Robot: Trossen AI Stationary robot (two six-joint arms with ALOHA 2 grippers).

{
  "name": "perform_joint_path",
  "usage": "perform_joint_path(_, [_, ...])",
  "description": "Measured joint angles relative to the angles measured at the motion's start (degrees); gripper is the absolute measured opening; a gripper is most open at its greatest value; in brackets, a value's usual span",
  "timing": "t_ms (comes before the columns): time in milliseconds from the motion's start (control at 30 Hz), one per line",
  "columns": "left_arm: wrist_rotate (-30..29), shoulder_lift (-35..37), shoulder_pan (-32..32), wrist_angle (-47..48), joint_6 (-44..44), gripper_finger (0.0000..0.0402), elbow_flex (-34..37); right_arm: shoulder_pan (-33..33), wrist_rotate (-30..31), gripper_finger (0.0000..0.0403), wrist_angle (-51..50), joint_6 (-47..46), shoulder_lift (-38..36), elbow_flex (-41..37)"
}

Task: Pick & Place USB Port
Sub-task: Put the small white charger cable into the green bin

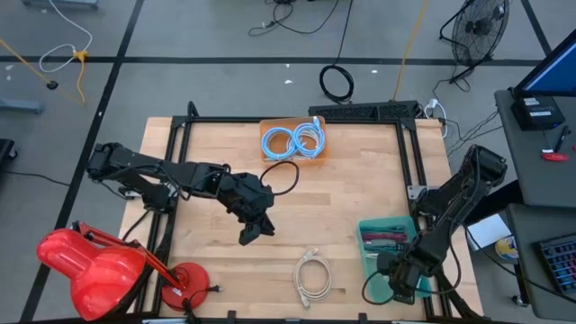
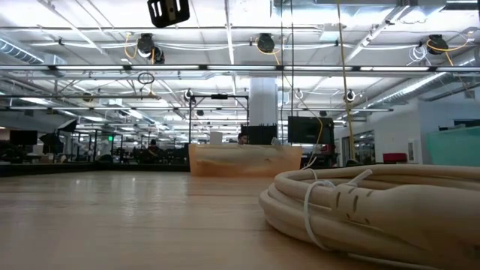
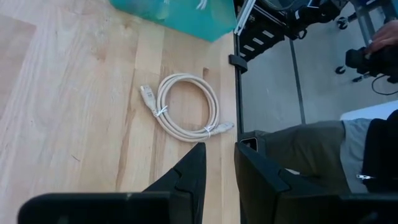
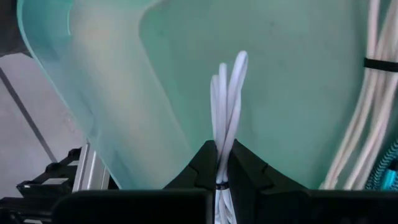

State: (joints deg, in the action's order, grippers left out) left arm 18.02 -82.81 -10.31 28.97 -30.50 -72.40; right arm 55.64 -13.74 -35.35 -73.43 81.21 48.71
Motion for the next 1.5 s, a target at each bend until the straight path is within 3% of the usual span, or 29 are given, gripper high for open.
perform_joint_path(467, [-1.4,0.0,0.2,0.0,0.9,0.0085,0.0,-0.7,1.8,0.0009,-2.9,4.2,0.0,-0.4])
perform_joint_path(800, [-1.6,0.0,0.5,0.0,-0.3,0.0085,0.0,-3.6,1.5,0.0009,0.9,8.0,0.0,-4.6])
perform_joint_path(1500, [-1.6,0.0,0.3,-0.1,-1.3,0.0085,0.0,-4.3,3.1,0.0009,-1.2,9.8,0.0,-6.3])
